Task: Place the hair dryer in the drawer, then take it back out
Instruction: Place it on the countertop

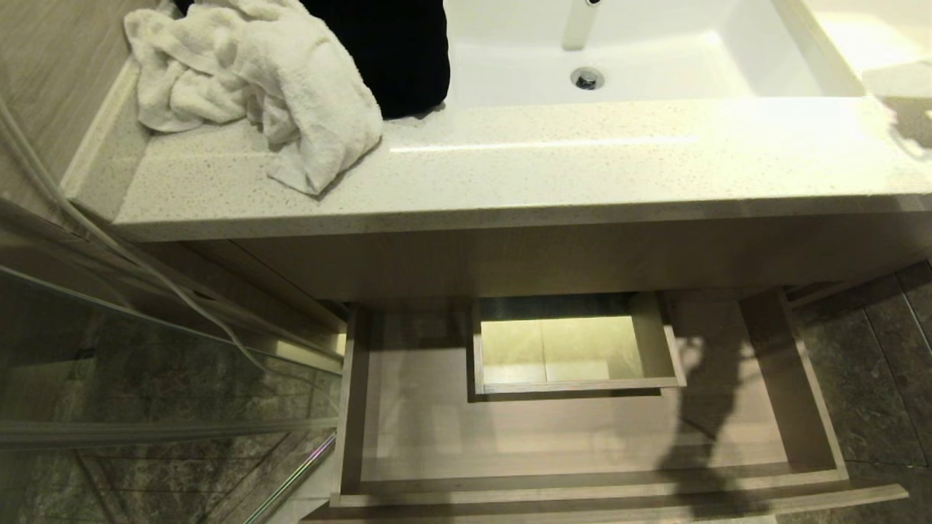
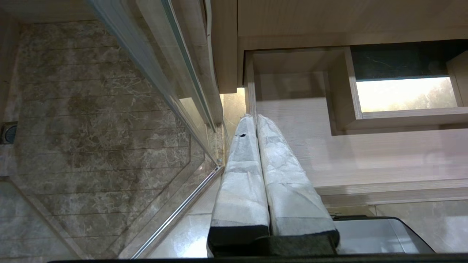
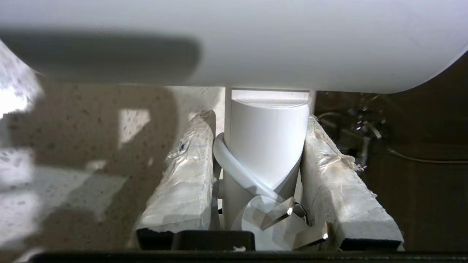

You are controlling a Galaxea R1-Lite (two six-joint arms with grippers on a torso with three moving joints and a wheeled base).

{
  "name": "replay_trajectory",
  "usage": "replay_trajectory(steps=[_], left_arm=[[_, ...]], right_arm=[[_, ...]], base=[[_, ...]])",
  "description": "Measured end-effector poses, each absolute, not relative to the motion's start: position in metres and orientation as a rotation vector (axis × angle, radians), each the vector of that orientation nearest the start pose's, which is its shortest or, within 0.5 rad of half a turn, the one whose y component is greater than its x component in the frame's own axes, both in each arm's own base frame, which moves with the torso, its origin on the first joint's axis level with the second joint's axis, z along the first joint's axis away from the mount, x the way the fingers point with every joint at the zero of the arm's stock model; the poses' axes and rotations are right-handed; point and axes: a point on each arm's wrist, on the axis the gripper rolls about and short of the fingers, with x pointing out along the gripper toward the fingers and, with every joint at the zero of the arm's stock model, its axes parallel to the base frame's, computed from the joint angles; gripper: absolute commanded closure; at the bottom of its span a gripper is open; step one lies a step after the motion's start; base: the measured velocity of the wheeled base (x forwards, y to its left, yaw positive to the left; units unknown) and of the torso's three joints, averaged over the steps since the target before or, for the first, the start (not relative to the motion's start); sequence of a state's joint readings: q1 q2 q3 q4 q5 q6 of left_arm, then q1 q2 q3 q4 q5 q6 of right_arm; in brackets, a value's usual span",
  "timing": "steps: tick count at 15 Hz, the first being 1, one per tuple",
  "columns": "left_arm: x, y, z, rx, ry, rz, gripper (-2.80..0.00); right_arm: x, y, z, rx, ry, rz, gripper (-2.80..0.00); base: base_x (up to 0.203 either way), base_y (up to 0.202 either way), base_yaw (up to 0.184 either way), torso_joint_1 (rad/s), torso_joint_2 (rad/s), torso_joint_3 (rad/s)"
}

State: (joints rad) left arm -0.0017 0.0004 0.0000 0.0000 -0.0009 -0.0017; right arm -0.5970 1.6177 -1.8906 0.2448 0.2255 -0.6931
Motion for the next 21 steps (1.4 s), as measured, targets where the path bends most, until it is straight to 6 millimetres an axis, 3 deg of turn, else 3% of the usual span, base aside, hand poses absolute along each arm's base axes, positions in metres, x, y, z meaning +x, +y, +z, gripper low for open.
replay_trajectory(steps=[4, 5, 9, 11, 16, 19, 20, 21], left_arm=[[-0.023, 0.000, 0.075, -0.001, 0.000, -0.002, 0.00], [-0.023, 0.000, 0.075, -0.001, 0.000, -0.002, 0.00], [-0.023, 0.000, 0.075, -0.001, 0.000, -0.002, 0.00], [-0.023, 0.000, 0.075, -0.001, 0.000, -0.003, 0.00], [-0.023, 0.000, 0.075, -0.001, 0.000, -0.003, 0.00], [-0.023, 0.000, 0.075, -0.001, 0.000, -0.002, 0.00], [-0.023, 0.000, 0.075, -0.001, 0.001, -0.002, 0.00], [-0.023, 0.000, 0.075, -0.001, 0.000, -0.002, 0.00]], right_arm=[[0.263, -0.172, 0.385, -0.659, 0.244, -0.306, 0.00], [0.270, -0.175, 0.379, -0.650, 0.252, -0.300, -2.80], [0.280, -0.180, 0.370, -0.641, 0.274, -0.287, -2.80], [0.274, -0.177, 0.379, -0.660, 0.233, -0.302, -2.80], [0.230, -0.145, 0.423, -0.760, -0.002, -0.268, -2.80], [0.199, -0.127, 0.427, -0.753, -0.034, -0.275, -2.80], [0.188, -0.120, 0.423, -0.730, -0.024, -0.274, 0.00], [0.177, -0.114, 0.420, -0.695, -0.020, -0.270, 0.00]], base=[[0.000, 0.000, 0.000, 0.000, 0.00, 0.000], [0.000, 0.000, 0.000, 0.000, 0.00, 0.000], [0.000, 0.000, 0.000, 0.000, 0.00, 0.000], [0.000, 0.000, 0.000, 0.000, 0.00, 0.000], [0.000, 0.000, 0.000, 0.000, 0.00, 0.000], [0.000, 0.000, 0.000, 0.000, 0.00, 0.000], [0.000, 0.000, 0.000, 0.000, 0.00, 0.000], [0.000, 0.000, 0.000, 0.000, 0.00, 0.000]])
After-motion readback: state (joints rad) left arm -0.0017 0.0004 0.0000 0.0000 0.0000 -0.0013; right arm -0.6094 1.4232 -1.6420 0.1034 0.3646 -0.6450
